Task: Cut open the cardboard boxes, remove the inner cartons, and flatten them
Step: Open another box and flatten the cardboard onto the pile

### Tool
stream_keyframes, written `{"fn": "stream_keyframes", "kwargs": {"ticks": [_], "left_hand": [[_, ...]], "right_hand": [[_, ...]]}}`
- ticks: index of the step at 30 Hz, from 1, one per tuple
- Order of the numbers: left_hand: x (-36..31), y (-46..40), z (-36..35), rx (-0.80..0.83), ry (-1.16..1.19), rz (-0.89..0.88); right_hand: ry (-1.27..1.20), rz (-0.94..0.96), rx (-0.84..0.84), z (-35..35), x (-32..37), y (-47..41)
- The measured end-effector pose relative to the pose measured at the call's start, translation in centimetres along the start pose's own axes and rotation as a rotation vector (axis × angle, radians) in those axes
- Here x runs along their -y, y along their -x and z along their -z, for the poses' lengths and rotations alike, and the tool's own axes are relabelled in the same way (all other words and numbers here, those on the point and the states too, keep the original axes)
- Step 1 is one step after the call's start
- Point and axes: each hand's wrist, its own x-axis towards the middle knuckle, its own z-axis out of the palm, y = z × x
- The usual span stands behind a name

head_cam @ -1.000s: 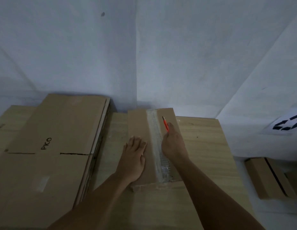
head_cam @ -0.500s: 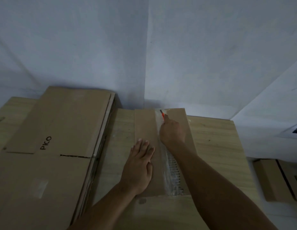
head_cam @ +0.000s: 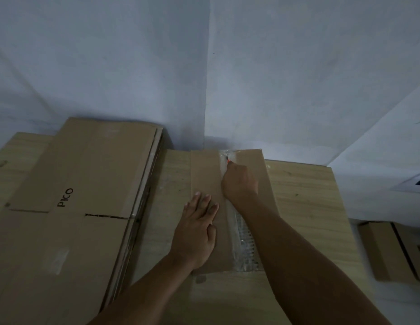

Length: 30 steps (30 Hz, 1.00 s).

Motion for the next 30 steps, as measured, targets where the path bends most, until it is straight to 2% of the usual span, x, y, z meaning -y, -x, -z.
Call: {"fn": "stream_keyframes", "kwargs": {"ticks": [14, 22, 30], "left_hand": [[-0.8, -0.6, 0.9, 0.123, -0.091, 0.077], [-0.9, -0.6, 0.7, 0.105, -0.131, 0.062], [-1.5, -0.3, 1.1, 0.164, -0.174, 0.068]], "right_hand": [[0.162, 0.057, 0.180, 0.5, -4.7, 13.9], [0.103, 0.050, 0.193, 0.2, -7.0, 23.3], [0.121, -0.018, 0.183, -0.7, -7.0, 26.0]]}}
